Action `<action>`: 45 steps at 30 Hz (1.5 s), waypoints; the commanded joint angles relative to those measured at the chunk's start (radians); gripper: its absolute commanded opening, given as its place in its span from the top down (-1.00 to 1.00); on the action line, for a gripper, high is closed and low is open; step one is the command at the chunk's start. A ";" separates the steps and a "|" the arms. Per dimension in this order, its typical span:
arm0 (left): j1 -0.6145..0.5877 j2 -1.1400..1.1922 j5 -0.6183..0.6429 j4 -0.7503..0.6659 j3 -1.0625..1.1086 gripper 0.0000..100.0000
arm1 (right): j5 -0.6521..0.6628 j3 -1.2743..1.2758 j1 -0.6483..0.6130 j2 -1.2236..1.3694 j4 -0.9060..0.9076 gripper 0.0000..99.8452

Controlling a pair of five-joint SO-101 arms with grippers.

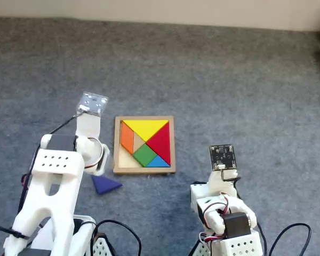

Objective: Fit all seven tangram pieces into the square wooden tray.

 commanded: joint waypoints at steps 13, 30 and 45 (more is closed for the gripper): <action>-0.001 -0.022 -0.859 0.089 0.013 0.51 | -0.002 0.153 -0.007 -0.016 0.004 0.99; 0.048 -0.022 -1.189 -0.218 0.278 0.51 | -0.002 0.153 -0.007 -0.016 0.004 0.99; 0.125 -0.024 -1.304 -0.353 0.383 0.51 | -0.002 0.153 -0.007 -0.016 0.004 0.99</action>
